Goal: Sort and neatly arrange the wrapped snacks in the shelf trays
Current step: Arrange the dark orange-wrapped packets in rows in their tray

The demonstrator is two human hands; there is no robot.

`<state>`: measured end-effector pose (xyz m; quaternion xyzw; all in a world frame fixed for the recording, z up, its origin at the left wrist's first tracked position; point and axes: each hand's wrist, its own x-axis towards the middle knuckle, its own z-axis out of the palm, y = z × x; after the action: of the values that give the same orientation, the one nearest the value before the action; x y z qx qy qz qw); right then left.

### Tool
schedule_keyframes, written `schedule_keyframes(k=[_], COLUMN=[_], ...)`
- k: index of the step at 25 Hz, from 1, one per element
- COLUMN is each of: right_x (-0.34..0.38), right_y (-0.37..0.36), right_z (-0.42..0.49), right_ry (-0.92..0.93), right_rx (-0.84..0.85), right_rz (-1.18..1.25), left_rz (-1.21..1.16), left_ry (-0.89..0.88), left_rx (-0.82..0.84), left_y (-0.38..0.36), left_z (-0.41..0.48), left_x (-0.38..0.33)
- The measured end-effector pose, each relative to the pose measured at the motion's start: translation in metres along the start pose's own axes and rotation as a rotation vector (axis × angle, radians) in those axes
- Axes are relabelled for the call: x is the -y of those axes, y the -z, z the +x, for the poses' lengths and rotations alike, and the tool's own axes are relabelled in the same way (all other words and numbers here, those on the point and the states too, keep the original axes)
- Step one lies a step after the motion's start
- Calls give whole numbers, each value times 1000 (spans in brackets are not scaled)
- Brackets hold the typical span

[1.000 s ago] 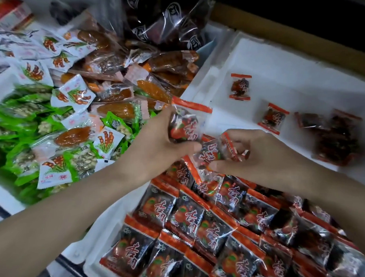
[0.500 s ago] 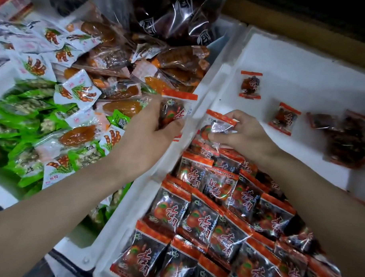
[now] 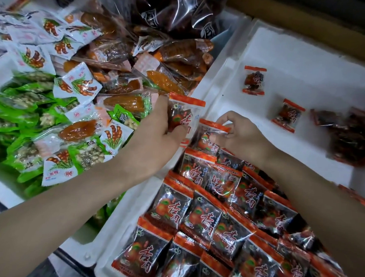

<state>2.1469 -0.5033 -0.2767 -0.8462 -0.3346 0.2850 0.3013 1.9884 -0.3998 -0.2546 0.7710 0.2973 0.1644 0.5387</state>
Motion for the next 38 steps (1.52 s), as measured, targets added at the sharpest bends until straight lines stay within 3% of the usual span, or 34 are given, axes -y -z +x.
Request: schedule_keyframes(k=[11, 14, 17, 20, 24, 26, 28, 31, 34, 38], right_x=[-4, 4, 14, 8, 1, -3, -14, -30, -35, -35], right_y=[-3, 6, 18, 26, 35, 38, 42, 48, 43, 33], right_z=[-3, -22, -53, -71, -79, -77, -66, -45, -30, -19], right_ry=[137, 210, 205, 154, 11, 28, 47, 74, 132, 143], right_rx=[10, -177, -63, 48, 66, -21, -175, -341, -271, -71], right_rz=[-244, 13, 250, 211, 406, 360, 201, 33, -115, -219], left_rz=[100, 160, 104, -52, -182, -201, -73, 426, 825, 789], left_ry=[-9, -54, -50, 13, 16, 19, -37, -215, -499, -515], left_rx=[46, 81, 112, 63, 20, 64, 140, 227, 243, 205], left_y=[-9, -9, -13, -23, -37, -46, -54, -59, -59, -63], left_z=[-4, -4, -7, -12, -16, -17, -17, -19, -19, -14], left_x=[5, 5, 3, -1, -10, -12, -6, 11, 28, 30])
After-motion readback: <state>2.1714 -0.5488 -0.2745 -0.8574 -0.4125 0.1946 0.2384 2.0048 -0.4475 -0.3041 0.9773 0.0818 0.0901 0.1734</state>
